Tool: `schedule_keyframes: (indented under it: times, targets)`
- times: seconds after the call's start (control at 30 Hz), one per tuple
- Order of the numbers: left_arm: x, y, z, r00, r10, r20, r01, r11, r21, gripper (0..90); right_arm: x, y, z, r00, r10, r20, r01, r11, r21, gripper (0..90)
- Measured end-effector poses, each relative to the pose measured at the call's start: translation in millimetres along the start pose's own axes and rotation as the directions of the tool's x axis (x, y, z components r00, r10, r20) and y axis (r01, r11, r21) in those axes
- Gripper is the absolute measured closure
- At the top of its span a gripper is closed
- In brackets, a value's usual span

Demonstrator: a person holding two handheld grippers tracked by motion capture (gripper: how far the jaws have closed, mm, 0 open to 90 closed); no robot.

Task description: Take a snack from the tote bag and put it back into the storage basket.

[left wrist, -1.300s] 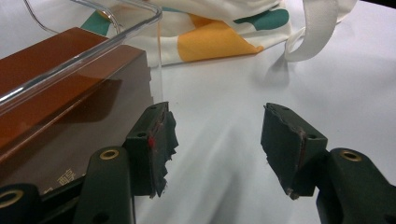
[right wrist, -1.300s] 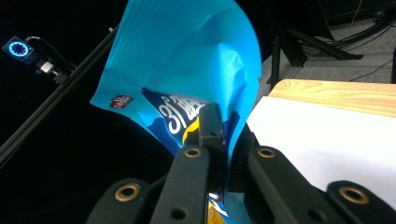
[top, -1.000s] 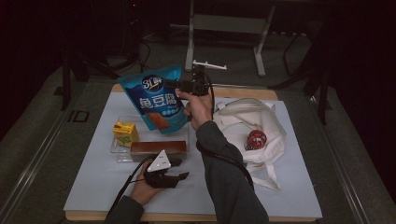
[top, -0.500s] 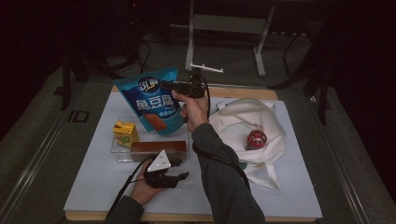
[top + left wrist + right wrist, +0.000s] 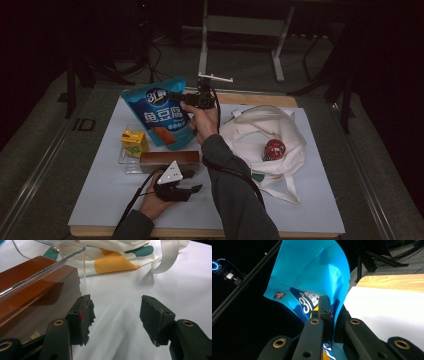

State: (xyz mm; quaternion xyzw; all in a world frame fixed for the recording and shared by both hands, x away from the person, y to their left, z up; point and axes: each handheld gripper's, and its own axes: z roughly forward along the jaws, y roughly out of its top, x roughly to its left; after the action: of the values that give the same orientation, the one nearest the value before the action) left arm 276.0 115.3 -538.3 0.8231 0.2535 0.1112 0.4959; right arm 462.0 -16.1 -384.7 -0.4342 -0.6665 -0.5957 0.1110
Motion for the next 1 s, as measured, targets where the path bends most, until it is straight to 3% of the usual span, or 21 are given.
schedule_keyframes:
  times: [0.2,0.33,0.47,0.6,0.67,0.9,1.0]
  targets:
    - [-0.2,0.0,0.1,1.0000,-0.003,0.000,0.003,1.0000,-0.002,42.6,-13.2,-5.6,-3.5,0.9997,0.016,0.019,-0.016,1.000,-0.005,88.2]
    - [0.0,0.0,0.1,1.0000,-0.004,0.001,0.004,1.0000,-0.002,42.4,-22.5,-5.6,-11.8,0.9999,0.016,-0.003,-0.016,1.000,-0.002,86.8]
    - [0.0,0.0,0.1,1.0000,-0.005,0.000,0.005,1.0000,-0.001,42.3,-16.5,-2.3,-16.1,0.9960,-0.087,0.021,0.085,0.994,0.061,84.0]
    - [0.0,0.0,0.2,1.0000,-0.005,-0.001,0.005,1.0000,-0.001,42.3,-10.1,1.4,-22.0,0.9793,-0.192,0.064,0.184,0.976,0.118,79.5]
    - [0.0,0.0,0.2,1.0000,-0.005,-0.001,0.005,1.0000,-0.001,42.2,-8.7,2.9,-25.5,0.9666,-0.241,0.086,0.228,0.963,0.145,77.8]
    - [0.1,0.0,0.4,1.0000,-0.007,-0.001,0.007,1.0000,0.000,42.1,-7.7,0.6,-30.8,0.9308,-0.349,0.108,0.320,0.921,0.222,70.0]
    - [0.2,0.1,0.5,1.0000,-0.007,0.000,0.007,1.0000,0.000,42.1,-3.7,-2.6,-29.3,0.8956,-0.426,0.127,0.381,0.882,0.277,68.1]
